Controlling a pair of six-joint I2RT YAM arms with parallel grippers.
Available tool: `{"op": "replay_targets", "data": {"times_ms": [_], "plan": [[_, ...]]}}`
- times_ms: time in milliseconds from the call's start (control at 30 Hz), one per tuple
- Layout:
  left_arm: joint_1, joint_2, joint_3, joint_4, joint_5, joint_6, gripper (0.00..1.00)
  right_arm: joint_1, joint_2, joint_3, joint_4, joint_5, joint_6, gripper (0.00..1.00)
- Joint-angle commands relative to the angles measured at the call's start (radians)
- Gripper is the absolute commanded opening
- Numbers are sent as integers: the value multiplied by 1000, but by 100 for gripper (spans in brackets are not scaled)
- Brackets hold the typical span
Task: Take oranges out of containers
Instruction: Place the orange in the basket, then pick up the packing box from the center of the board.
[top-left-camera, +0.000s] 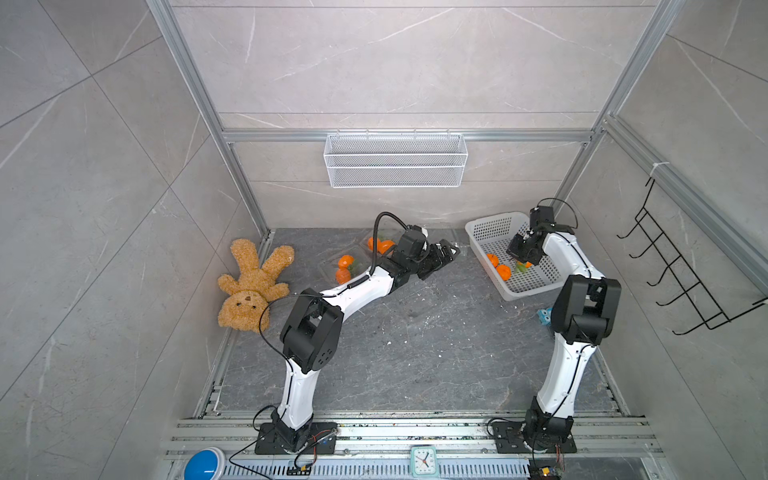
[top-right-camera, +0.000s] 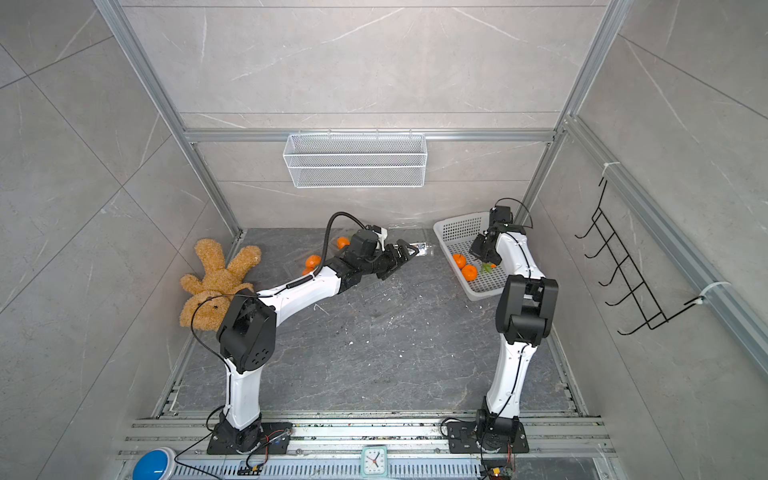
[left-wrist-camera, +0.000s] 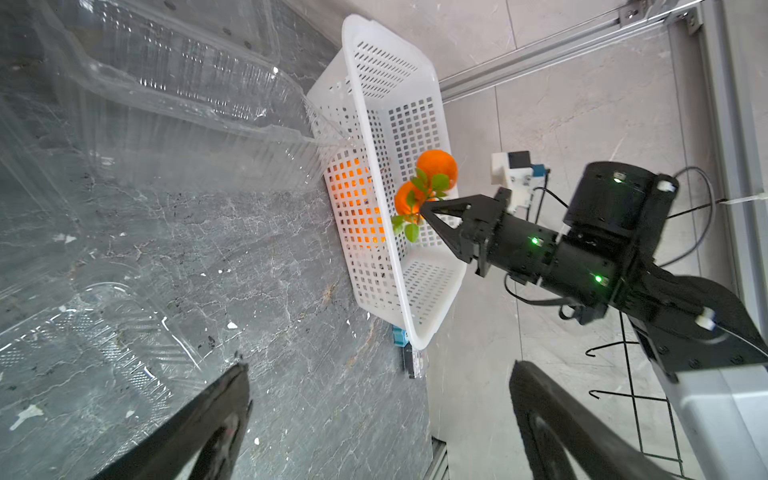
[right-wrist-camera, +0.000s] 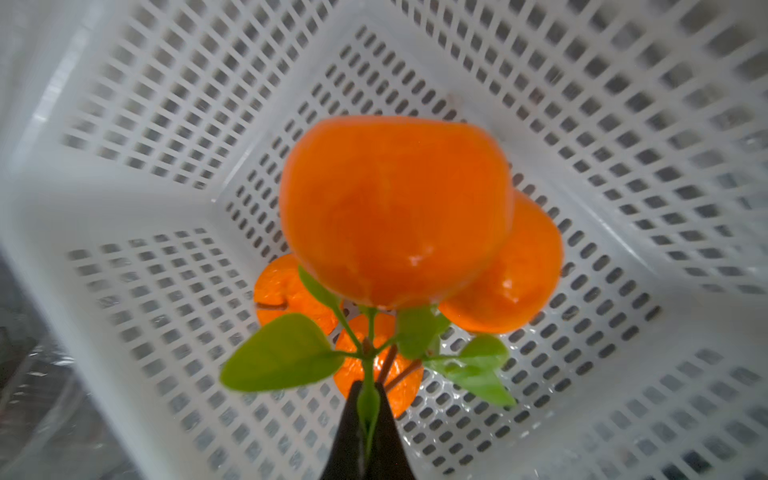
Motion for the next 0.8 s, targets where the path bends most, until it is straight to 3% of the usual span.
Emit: {"op": "replay_targets", "data": {"times_ms": [0, 267, 433, 533, 767], "plan": [[18, -7, 56, -39, 43, 8, 99, 8, 34, 75, -68, 56, -10, 7], [115, -158, -85, -175, -19, 85, 100, 38, -159, -6, -12, -3, -16, 62], [179, -278, -235, -232, -89, 104, 99, 143, -333, -136, 72, -89, -39, 84], [216, -328, -329, -242, -104, 71, 100, 264, -384, -226, 105, -116, -83, 83], [233, -369, -485, -185, -90, 22, 99, 465, -363, -421, 173, -118, -140, 66]]}}
